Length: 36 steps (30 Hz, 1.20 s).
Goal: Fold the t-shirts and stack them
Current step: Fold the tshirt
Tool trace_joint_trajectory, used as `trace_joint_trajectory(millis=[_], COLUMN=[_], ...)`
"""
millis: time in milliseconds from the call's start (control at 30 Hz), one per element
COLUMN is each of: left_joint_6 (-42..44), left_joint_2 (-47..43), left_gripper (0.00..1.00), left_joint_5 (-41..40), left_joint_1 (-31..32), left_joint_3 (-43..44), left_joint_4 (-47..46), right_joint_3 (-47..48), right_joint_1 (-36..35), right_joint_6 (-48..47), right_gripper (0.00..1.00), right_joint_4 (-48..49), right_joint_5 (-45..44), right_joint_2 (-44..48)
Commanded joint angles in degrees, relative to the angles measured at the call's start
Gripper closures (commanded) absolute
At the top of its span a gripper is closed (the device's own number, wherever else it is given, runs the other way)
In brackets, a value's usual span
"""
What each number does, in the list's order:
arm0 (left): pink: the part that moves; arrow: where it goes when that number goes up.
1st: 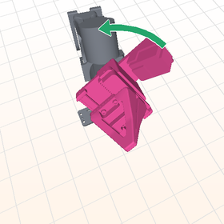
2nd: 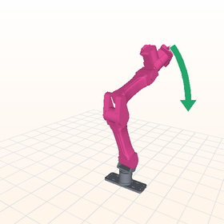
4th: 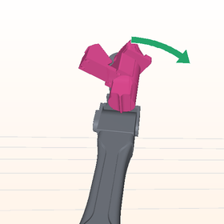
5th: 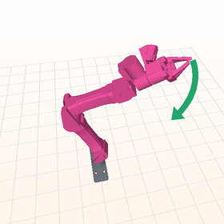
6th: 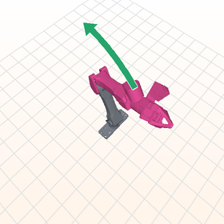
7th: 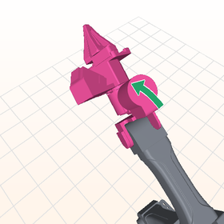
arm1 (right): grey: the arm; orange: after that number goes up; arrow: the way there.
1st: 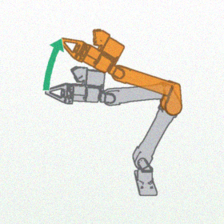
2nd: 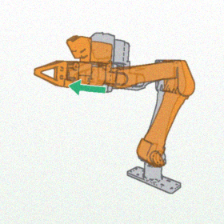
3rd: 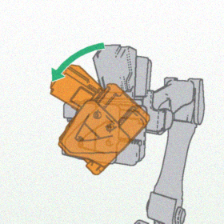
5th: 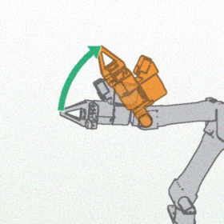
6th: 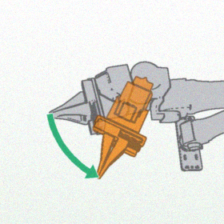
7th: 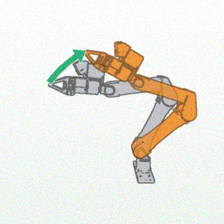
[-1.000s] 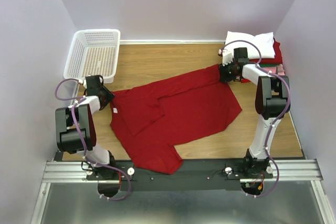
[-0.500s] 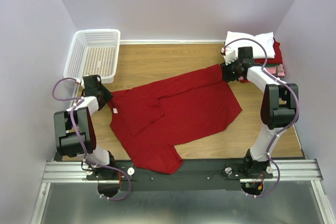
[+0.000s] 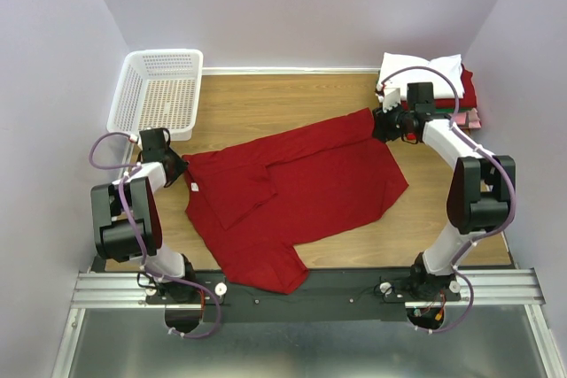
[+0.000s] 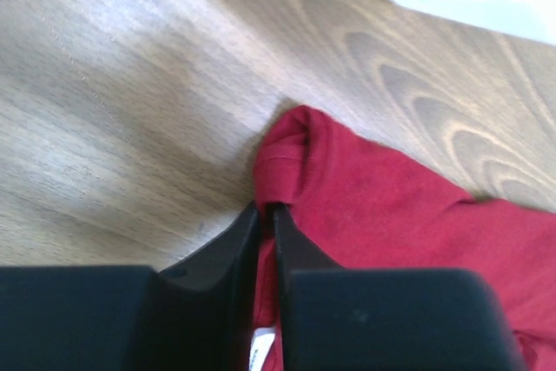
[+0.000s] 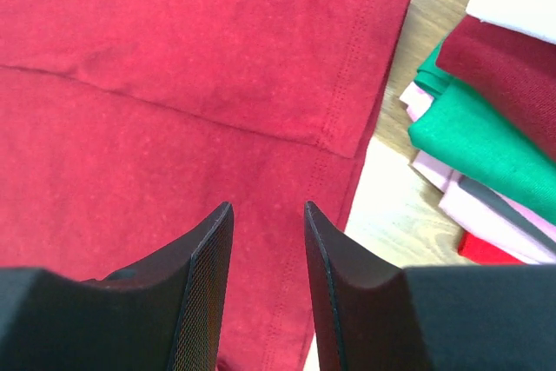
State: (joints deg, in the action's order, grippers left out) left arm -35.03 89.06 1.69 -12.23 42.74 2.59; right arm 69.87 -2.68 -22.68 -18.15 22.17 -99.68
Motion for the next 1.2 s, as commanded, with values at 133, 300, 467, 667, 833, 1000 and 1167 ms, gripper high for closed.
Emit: trace_joint_trajectory(millis=[133, 300, 467, 667, 833, 1000, 1167], left_joint_6=[0.22, 0.4, 1.18, 1.89, 3.38, 5.58, 9.0], left_joint_2=[1.12, 2.26, 3.93, 4.9, 4.99, 1.32, -9.4], left_gripper=[1.0, 1.0, 1.0, 1.0, 0.85, 0.52, 0.41], left_joint_5=[-0.55, 0.15, 0.77, 1.55, 4.01, 6.74, 10.42], left_joint_1=[-1.66, -3.41, -4.29, -6.22, -6.93, -7.19, -8.25], left_joint_3=[2.17, 3.93, 6.56, 7.97, 9.29, 10.35, 9.12], left_joint_4=[-0.92, -0.92, -0.75, -0.3, 0.48, 3.82, 4.7], right_joint_3=[-1.4, -1.4, -1.4, -0.44, 1.85, 6.24, 8.62], right_joint_1=[-0.31, -0.31, -0.31, -0.4, -0.4, -0.4, -0.4], right_joint_6=[0.62, 0.62, 0.09, -0.61, -0.79, -0.88, -1.4], right_gripper=[0.54, 0.54, 0.54, 0.54, 0.54, 0.54, 0.54], right_joint_4=[-0.66, -0.66, -0.66, -0.66, -0.74, -1.45, -2.76], right_joint_5=[3.31, 3.58, 4.02, 3.84, 4.72, 5.68, 8.84], right_joint_2=[2.74, 2.56, 2.03, 0.1, -2.09, -5.69, -7.72])
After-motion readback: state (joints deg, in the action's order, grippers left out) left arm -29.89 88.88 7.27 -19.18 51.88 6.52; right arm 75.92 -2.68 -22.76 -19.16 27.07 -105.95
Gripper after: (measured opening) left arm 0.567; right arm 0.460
